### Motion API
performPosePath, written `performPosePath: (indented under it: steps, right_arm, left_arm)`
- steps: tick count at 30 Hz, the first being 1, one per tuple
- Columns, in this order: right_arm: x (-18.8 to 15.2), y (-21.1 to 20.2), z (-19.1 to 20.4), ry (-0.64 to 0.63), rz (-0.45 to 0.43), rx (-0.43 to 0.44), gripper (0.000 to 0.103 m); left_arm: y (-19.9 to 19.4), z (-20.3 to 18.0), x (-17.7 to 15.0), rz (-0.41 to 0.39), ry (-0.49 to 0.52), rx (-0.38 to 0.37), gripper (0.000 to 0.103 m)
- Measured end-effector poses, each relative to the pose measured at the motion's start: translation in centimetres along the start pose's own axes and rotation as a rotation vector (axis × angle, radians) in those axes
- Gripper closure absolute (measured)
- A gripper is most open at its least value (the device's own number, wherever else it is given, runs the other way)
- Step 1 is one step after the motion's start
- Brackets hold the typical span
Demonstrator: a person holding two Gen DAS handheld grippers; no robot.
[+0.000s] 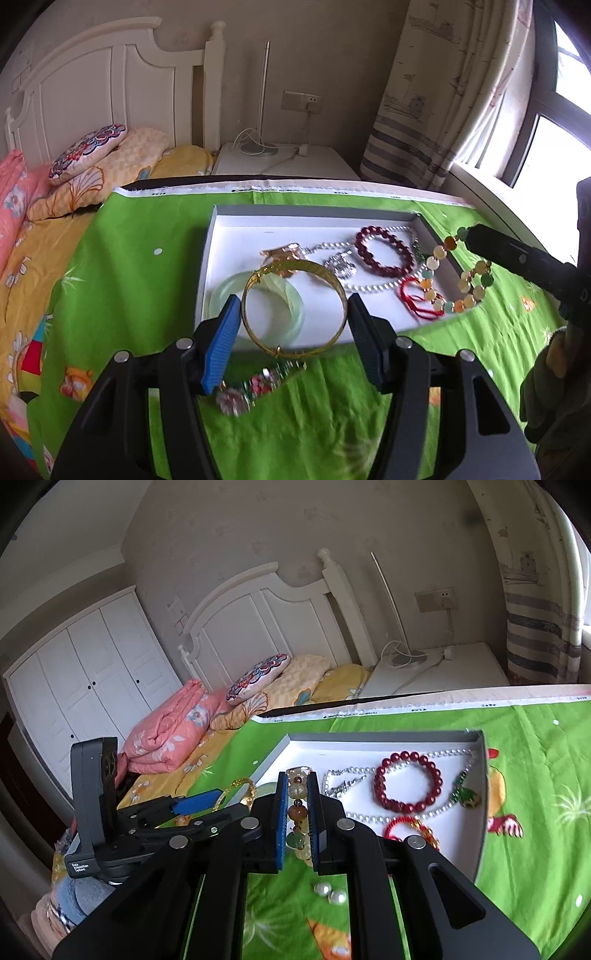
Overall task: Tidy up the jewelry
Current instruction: 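Lower the gold bangle into the box with the left gripper while the right gripper releases the bead bracelet there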
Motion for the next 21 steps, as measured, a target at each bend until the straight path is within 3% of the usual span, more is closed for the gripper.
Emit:
performPosePath:
  steps: [13,21]
  right_arm:
    - [-0.5,4.8,2.0,-0.025,0.082,0.068,0.093]
    - [-1.1,8.3,2.6,-0.011,0.168,0.133,0.093]
  left_arm:
    - [5.9,3.9,6.3,0.058,-0.068,0.017,0.045]
    - [9.9,6.6,7.4,0.12,-0.114,0.07,0.044]
Point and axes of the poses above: each gripper's, at about its wrist camera, not at the fingertips, and y roughly the way its jaws point, z to its left, x to its top, the point moved 2 cm from there along y, roughly the way its jaws point, and after that the axes turned 14 degrees about -x, right-handed, at the moved point
